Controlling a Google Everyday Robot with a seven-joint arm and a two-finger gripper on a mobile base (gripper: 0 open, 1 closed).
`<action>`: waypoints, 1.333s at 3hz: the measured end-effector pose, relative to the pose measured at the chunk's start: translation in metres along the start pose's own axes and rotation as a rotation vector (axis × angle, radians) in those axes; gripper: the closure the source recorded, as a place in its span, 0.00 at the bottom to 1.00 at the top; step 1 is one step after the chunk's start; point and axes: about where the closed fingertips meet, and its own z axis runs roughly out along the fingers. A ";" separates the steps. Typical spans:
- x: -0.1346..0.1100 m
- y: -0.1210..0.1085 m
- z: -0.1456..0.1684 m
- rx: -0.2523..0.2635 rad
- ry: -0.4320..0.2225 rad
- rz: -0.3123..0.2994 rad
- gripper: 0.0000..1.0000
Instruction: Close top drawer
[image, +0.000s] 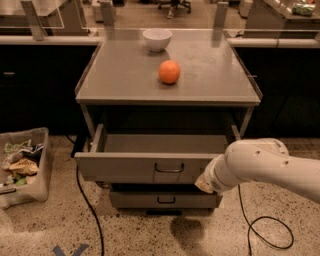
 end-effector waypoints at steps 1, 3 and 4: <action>-0.033 -0.007 0.011 0.049 -0.040 -0.039 1.00; -0.034 -0.009 0.011 0.069 -0.040 -0.032 1.00; -0.038 -0.026 0.014 0.131 -0.043 -0.013 1.00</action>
Offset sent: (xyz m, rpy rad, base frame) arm 0.0231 0.0202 0.0023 -0.0104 -0.0637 0.0160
